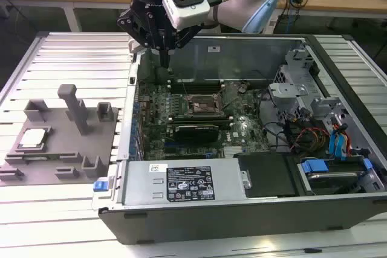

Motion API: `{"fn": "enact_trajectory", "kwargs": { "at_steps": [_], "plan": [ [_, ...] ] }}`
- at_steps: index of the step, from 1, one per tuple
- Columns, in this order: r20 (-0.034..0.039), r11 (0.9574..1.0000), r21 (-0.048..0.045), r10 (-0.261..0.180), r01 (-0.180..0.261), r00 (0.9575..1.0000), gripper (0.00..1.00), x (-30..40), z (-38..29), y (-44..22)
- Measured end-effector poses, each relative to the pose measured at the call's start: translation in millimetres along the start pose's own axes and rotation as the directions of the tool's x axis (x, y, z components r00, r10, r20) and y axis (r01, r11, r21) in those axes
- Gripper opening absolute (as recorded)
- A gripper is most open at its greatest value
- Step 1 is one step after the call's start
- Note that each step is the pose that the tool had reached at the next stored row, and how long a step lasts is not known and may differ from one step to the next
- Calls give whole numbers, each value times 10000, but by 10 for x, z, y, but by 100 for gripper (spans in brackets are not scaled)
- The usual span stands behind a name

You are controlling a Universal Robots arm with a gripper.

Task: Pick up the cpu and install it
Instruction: 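Reach for the cpu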

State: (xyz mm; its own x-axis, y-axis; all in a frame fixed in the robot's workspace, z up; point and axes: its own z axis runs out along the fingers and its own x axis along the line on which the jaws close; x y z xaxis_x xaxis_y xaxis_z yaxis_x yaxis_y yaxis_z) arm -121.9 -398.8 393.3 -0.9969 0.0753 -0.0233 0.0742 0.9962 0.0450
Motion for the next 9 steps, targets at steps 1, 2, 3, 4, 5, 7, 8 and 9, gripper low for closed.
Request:
{"fn": "enact_trajectory", "kwargs": {
  "at_steps": [1,2,3,4,5,7,8,9],
  "plan": [
    [0,10000,0,0,0,10000,11,0,0,0],
    [1,10000,-1,0,0,10000,11,0,0,0],
    [0,10000,-1,0,0,10000,11,0,0,0],
    [0,10000,0,0,0,10000,11,0,0,0],
    [1,10000,0,0,0,10000,11,0,0,0],
    [1,10000,-1,0,0,10000,11,1,0,0],
    [1,10000,-1,1,-1,10000,11,13,0,-1],
    [0,10000,0,1,-1,10000,11,24,-1,-2]
  ]
}}
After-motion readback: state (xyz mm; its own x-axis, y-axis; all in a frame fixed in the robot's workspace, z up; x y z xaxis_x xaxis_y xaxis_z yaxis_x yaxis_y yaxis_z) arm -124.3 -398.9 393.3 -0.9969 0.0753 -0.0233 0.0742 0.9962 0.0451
